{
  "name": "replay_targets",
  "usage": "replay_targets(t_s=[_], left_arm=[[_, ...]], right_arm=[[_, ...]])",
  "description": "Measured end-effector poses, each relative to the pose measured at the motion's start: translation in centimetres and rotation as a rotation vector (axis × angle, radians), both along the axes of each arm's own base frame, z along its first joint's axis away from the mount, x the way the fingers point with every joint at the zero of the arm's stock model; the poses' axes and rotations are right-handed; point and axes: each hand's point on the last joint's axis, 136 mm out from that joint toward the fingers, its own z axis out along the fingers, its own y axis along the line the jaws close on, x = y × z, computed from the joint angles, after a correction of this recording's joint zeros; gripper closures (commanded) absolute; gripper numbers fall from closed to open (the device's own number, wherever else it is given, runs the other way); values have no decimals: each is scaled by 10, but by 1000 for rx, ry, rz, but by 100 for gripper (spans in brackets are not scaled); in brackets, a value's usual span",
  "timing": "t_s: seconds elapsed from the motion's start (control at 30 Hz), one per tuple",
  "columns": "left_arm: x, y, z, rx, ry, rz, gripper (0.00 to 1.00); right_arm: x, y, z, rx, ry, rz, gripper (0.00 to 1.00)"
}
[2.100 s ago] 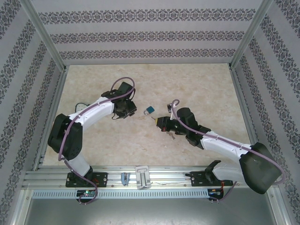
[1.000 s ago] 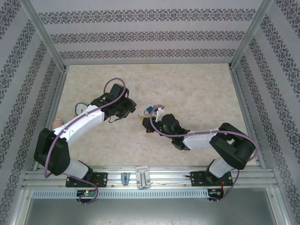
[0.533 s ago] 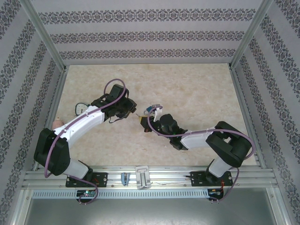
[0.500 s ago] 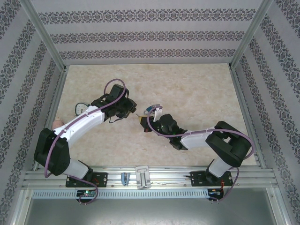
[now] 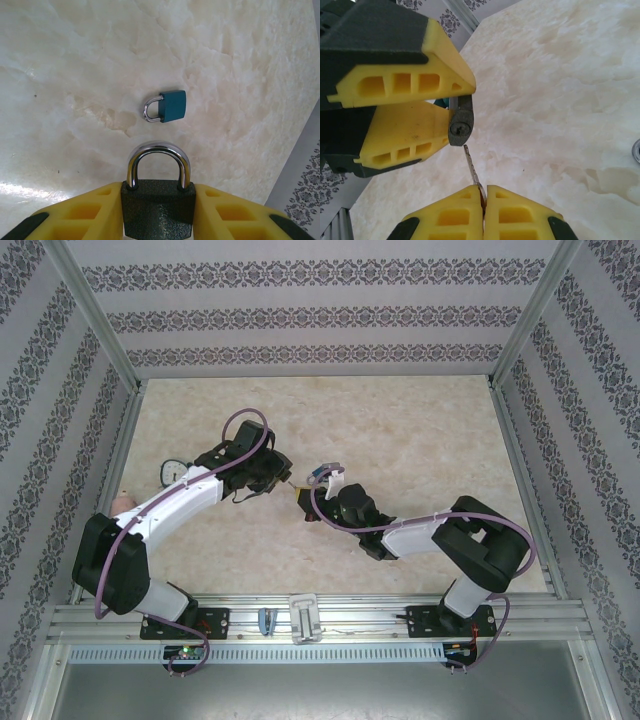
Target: Unlock with the key
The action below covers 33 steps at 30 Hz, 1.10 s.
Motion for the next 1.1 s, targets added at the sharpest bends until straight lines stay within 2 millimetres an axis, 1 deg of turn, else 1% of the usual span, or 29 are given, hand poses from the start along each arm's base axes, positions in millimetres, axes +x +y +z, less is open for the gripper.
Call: replay_targets(t_s=[0.4, 0.73, 1.1], left_arm=[[-2, 0, -4, -2, 5, -4, 64], [-1, -1, -4, -6, 2, -4, 64], [3, 0, -2, -8, -17, 6, 64]], right_arm=[[3, 1, 4, 7, -8, -8, 100], [5, 3, 0, 1, -3, -10, 100], [10, 4, 2, 2, -7, -31, 100]])
